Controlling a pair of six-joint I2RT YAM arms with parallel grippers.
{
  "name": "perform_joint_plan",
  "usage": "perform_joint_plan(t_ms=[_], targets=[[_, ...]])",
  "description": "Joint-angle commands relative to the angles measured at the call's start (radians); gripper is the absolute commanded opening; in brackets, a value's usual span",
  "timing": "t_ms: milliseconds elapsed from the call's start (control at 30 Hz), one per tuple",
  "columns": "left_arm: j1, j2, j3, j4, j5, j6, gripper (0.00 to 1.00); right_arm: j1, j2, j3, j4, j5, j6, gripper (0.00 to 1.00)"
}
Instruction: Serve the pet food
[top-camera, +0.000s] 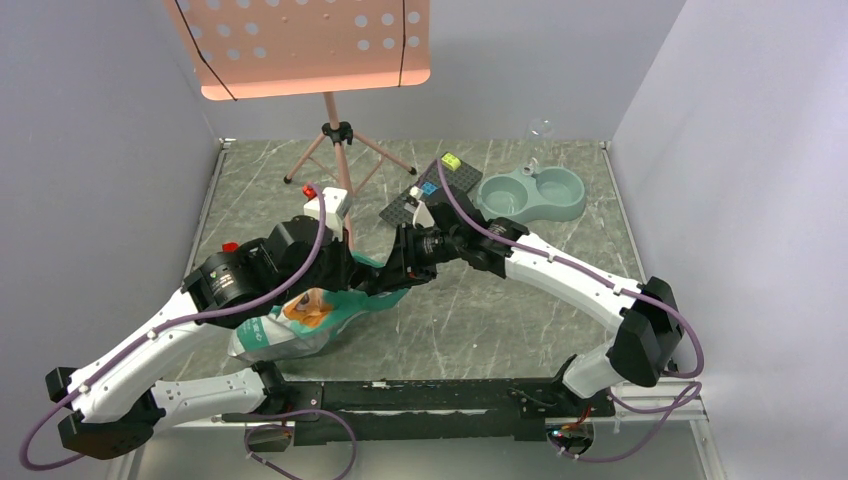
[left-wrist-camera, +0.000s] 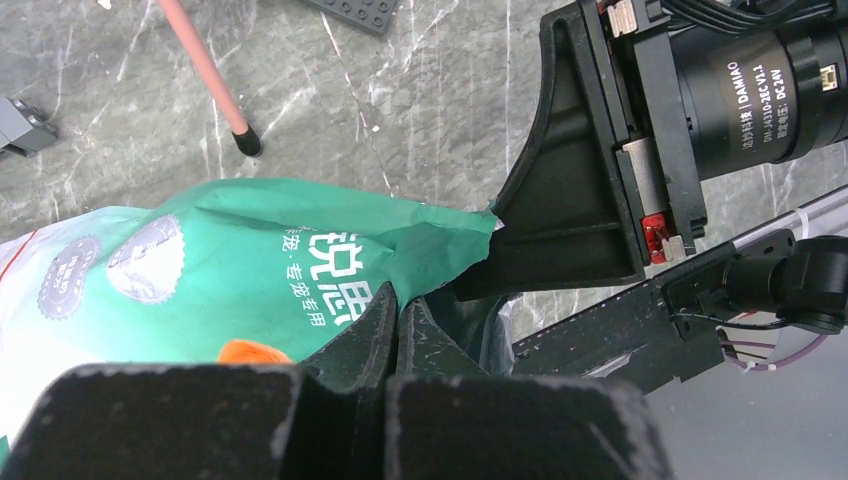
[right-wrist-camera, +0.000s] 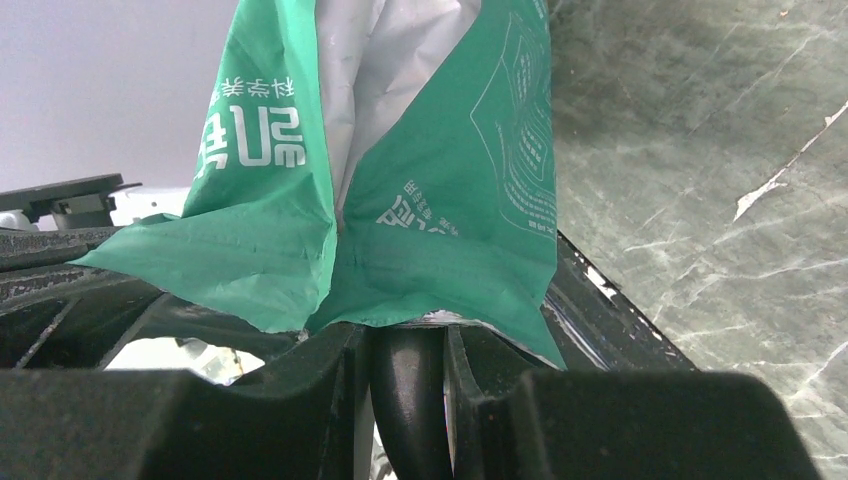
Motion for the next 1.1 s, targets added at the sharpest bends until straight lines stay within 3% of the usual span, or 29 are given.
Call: perform_joint_plan(t_ms=[0,67,200,367,600,767,1067], targets=[[-0.013,-0.033,0.05,0.156,0.06,-0.019,0.0,-0.025,0.016,-0.018,0.009,0.149,-0.002,0.1],[-0.013,-0.034,0.051,0.155,0.059,-0.017,0.0,-0.026,-0.009,-0.051,0.073,0.156,-0.027,0.0],[-0.013,-0.043,0.039,0.151,0.049,-0.02,0.0,-0.023,-0.146,-0.213,0.382,0.167,-0.087,0.0],[-0.013,-0.069,0.015,0.16,0.038,-0.032,0.0,-0.023,-0.229,-0.342,0.714,0.098,-0.009,0.0],[-0.013,-0.083,0.02,0.16,0.005,-0.027,0.0,-0.027,-0.276,-0.328,0.732,0.06,0.07,0.0],[-0.013,-0.088,0.018,0.177,-0.004,-0.019,0.0,-0.07,-0.311,-0.405,0.853,0.0,0.184,0.0],[-0.013,-0.104,0.015,0.201,-0.059,-0.011,0.0,-0.104,-0.381,-0.503,0.896,-0.023,0.254,0.0]])
